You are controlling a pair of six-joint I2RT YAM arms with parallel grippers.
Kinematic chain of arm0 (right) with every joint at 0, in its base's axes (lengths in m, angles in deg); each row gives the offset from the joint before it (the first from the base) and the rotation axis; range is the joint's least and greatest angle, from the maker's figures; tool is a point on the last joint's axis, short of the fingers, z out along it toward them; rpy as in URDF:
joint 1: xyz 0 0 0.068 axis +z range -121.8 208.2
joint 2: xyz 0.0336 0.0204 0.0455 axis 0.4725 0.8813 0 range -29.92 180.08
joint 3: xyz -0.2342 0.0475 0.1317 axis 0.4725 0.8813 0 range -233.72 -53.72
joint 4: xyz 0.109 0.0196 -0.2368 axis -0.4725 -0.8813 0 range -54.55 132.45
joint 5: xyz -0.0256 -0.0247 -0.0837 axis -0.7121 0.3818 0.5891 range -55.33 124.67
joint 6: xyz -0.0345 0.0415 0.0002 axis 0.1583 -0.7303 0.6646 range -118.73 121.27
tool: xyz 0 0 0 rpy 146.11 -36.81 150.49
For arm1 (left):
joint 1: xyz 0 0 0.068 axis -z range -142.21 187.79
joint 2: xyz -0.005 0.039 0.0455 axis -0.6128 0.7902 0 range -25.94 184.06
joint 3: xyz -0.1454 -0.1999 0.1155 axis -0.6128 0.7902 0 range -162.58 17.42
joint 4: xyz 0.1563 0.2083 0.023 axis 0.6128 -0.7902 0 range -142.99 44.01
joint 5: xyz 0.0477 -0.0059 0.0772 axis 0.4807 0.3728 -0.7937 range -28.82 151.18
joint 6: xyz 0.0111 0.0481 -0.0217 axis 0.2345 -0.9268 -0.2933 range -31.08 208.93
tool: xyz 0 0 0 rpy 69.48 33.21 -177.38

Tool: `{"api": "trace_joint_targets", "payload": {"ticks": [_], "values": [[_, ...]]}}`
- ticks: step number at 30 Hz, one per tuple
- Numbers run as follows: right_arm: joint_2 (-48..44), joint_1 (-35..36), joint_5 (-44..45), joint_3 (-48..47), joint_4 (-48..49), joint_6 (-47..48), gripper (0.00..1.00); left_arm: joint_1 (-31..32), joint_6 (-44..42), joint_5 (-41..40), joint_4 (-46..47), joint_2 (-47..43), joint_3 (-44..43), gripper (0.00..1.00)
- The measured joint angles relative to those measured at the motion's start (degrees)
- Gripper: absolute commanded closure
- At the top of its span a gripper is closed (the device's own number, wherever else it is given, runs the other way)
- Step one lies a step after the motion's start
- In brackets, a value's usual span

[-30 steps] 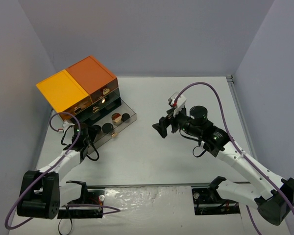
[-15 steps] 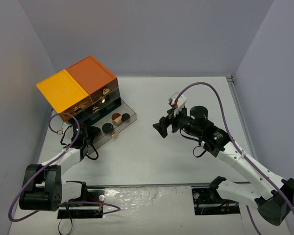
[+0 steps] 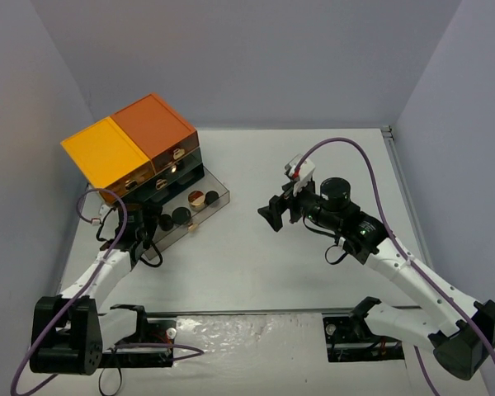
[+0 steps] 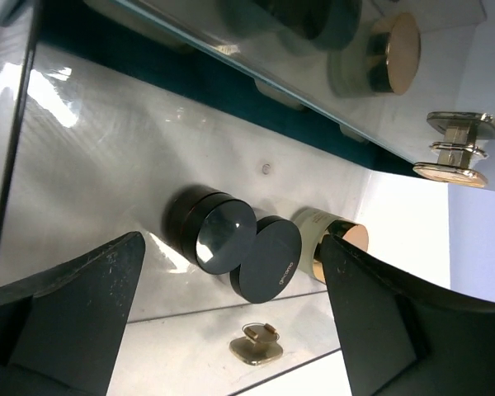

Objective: Organize the makeup

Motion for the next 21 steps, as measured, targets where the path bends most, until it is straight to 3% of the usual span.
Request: {"api": "trace_joint_targets", "payload": {"ticks": [13,18,21], "values": [[1.34,0.00,-0.03,-0.61,-0.35,-0.19,0.00,-0.11,-3.34,-0.28,-29.55,-8.99,-14.25,0.08],[1.40,0.00,0.97,-1.40,-0.46,-0.39,0.00,1.27,-10.99,0.42,-37.29,-7.58,-23.06,0.08],[1.36,0.00,2.58,-1.56,-0.43,-0.67,0.00,7.28,-18.62,0.03,-39.02,-2.83,-30.35,0.08]]}}
